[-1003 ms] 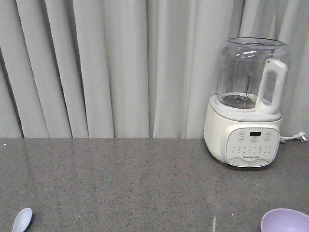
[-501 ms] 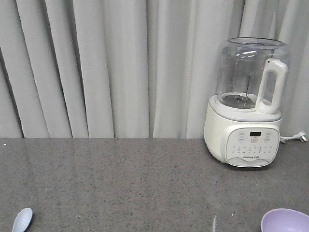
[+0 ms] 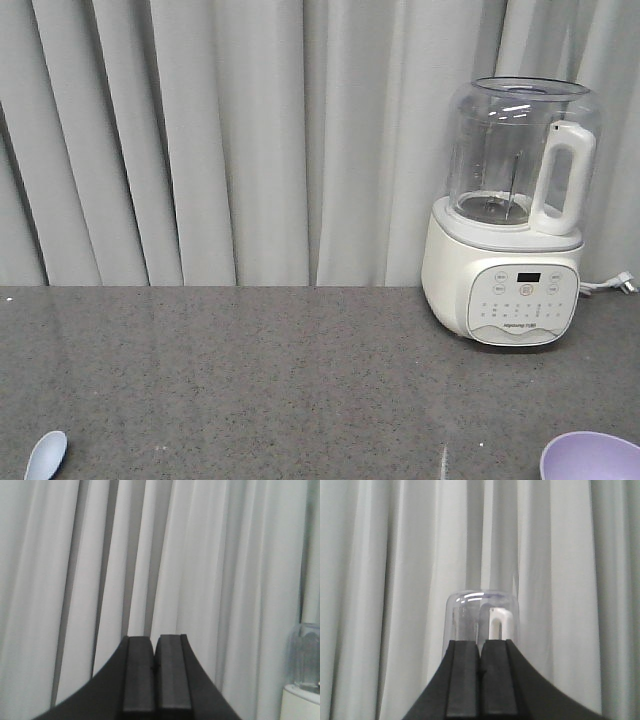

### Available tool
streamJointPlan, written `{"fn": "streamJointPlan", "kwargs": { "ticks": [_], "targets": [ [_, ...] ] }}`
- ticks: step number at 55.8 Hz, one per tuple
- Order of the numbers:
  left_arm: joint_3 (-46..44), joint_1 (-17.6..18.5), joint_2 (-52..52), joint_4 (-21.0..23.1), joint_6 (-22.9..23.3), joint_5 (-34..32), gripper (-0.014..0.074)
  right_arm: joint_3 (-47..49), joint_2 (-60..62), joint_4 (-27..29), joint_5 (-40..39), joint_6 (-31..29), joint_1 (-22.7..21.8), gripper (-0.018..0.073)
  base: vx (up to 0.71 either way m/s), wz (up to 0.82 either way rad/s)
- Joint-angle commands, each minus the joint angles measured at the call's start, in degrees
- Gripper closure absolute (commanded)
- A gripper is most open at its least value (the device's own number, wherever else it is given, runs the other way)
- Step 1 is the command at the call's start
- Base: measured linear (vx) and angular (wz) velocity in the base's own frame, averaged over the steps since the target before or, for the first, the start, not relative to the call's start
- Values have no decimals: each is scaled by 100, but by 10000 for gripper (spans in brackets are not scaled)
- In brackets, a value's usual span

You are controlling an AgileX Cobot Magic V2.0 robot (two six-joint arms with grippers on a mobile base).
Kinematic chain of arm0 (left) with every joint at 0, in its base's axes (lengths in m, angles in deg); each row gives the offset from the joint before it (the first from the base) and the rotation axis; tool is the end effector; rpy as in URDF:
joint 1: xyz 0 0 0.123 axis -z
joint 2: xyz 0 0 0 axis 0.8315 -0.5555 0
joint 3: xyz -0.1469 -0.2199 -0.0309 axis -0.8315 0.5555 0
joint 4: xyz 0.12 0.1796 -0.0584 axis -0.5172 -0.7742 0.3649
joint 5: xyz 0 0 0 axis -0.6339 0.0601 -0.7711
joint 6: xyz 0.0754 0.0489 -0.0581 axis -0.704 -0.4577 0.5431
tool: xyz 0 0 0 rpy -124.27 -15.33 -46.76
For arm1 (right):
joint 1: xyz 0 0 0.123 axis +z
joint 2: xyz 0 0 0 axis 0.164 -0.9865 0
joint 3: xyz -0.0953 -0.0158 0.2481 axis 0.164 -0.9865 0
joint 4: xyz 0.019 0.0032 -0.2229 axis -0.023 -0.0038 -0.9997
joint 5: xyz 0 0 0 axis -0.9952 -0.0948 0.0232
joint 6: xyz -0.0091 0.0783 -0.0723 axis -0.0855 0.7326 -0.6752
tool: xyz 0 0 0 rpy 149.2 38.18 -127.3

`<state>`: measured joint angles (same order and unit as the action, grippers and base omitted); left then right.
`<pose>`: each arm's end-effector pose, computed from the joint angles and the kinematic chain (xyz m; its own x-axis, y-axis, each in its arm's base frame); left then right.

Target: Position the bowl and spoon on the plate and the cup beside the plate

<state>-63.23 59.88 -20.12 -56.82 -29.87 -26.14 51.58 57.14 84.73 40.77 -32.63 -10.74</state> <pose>0.0362 -0.0024 0.3339 0.3909 -0.2142 -0.8952 0.1403 0.9750 -0.1720 0.0417 -0.0006 0.3100 0.4087 -0.0552 -0.9110 0.0391 0.9983 -0.0429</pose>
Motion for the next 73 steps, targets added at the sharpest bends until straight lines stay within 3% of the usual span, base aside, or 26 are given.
{"fn": "streamJointPlan", "kwargs": {
  "ticks": [1,10,21,38,45,59,65,73],
  "targets": [
    [-990,8,-934,-21,-261,-150,594,1003,-799,-41,94,-471,-25,568,0,0],
    [-2165,8,-2609,-13,-1021,-49,594,2199,-2506,-3,485,-688,94,568,0,0],
    [-2398,8,-3589,-2,-1028,-164,594,2417,-3532,36,202,-569,94,568,0,0],
    [-2398,8,-3747,-35,-1087,-115,562,2417,-3691,161,299,-575,94,529,0,0],
    [-2398,8,-3936,-206,-1317,-87,463,2417,-3756,161,379,-703,94,396,0,0],
    [-2398,8,-4077,-156,-1275,462,111,2417,-3756,161,426,-703,94,-51,0,0],
    [-2398,8,-4077,282,-1248,832,25,2417,-3756,161,342,-698,94,-123,0,0],
    [-2714,8,-4380,513,-1280,1751,19,2417,-3756,187,377,-558,94,-115,0,0]
  ]
}}
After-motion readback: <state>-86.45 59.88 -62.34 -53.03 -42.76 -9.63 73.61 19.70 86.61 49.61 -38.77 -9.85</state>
